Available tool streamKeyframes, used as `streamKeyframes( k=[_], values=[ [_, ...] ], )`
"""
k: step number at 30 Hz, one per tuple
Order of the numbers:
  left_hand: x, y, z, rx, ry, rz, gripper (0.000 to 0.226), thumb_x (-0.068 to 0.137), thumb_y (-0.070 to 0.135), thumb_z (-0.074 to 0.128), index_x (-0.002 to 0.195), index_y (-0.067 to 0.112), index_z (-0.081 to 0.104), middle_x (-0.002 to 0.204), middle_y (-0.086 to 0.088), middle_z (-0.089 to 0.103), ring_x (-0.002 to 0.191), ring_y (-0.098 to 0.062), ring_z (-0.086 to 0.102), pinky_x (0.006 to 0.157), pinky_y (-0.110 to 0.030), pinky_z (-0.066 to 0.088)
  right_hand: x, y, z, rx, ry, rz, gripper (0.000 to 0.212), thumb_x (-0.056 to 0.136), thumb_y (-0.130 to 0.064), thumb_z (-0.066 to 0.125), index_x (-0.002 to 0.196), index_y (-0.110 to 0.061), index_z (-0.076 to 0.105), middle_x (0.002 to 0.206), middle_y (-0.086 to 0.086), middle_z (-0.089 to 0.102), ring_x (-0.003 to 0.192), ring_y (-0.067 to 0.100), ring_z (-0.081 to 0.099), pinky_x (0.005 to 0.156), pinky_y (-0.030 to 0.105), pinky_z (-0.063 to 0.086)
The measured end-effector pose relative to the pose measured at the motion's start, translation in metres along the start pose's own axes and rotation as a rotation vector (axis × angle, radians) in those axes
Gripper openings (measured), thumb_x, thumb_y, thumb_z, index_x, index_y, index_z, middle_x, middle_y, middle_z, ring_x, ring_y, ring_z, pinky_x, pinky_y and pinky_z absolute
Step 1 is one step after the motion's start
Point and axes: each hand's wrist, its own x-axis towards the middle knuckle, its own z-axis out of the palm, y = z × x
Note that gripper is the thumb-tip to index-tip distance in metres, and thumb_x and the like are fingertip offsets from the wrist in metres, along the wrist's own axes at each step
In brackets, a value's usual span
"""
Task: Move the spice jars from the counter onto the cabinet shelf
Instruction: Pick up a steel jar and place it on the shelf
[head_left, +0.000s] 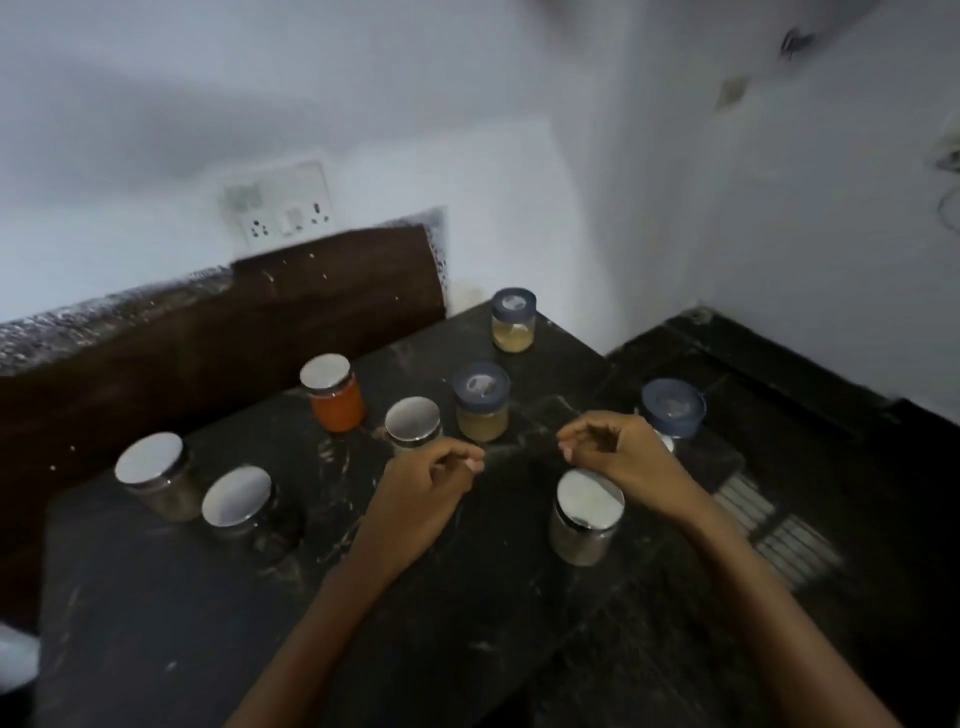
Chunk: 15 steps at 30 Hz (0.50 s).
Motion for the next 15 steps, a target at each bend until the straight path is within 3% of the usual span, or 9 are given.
streamKeyframes(
  k=[4, 7, 9, 11, 15],
  values=[
    [-0.003, -0.002, 0.028, -0.023, -0.068, -0.081, 0.018, 0.093, 0.012, 0.051, 0.098, 0.026, 0.062, 0.096, 0.008, 0.068, 0.087, -0.008, 0.066, 0.081, -0.020, 0.052, -0.014, 0.046, 0.000, -0.072, 0.097, 0.126, 0.030, 0.078, -0.001, 0.069, 0.108, -0.008, 0.066, 0.103, 0.000, 0.062, 0.102, 0.017, 0.062, 0.083, 0.013, 0.045],
    [-0.005, -0.007, 0.038, -0.008, -0.112, -0.116, 0.017, 0.093, 0.014, 0.051, 0.099, 0.025, 0.062, 0.097, 0.006, 0.068, 0.087, -0.009, 0.066, 0.083, -0.024, 0.053, -0.018, 0.071, 0.006, -0.204, 0.046, 0.157, 0.059, 0.074, -0.013, 0.076, 0.129, -0.013, 0.052, 0.126, 0.004, 0.051, 0.123, 0.021, 0.047, 0.101, 0.026, 0.036],
    [-0.005, -0.011, 0.043, 0.013, -0.145, -0.130, 0.016, 0.093, 0.016, 0.051, 0.097, 0.029, 0.060, 0.099, 0.005, 0.068, 0.088, -0.009, 0.066, 0.083, -0.024, 0.052, -0.018, 0.083, 0.014, -0.283, -0.047, 0.209, 0.084, 0.071, -0.023, 0.079, 0.142, -0.018, 0.033, 0.146, 0.008, 0.031, 0.138, 0.023, 0.027, 0.113, 0.037, 0.024],
    [-0.006, -0.017, 0.048, 0.037, -0.174, -0.141, 0.016, 0.093, 0.018, 0.051, 0.096, 0.031, 0.059, 0.099, 0.003, 0.068, 0.087, -0.010, 0.066, 0.083, -0.023, 0.051, -0.018, 0.094, 0.025, -0.264, -0.092, 0.268, 0.100, 0.068, -0.028, 0.081, 0.147, -0.024, 0.020, 0.154, 0.007, 0.013, 0.143, 0.024, 0.013, 0.116, 0.043, 0.019],
    [-0.010, -0.026, 0.054, 0.037, -0.188, -0.181, 0.014, 0.093, 0.017, 0.052, 0.098, 0.027, 0.061, 0.100, -0.003, 0.069, 0.087, -0.013, 0.067, 0.083, -0.024, 0.052, -0.016, 0.109, 0.038, -0.215, 0.041, 0.237, 0.100, 0.065, -0.021, 0.082, 0.145, -0.023, 0.023, 0.149, 0.004, 0.024, 0.136, 0.018, 0.026, 0.106, 0.026, 0.027]
  ],
)
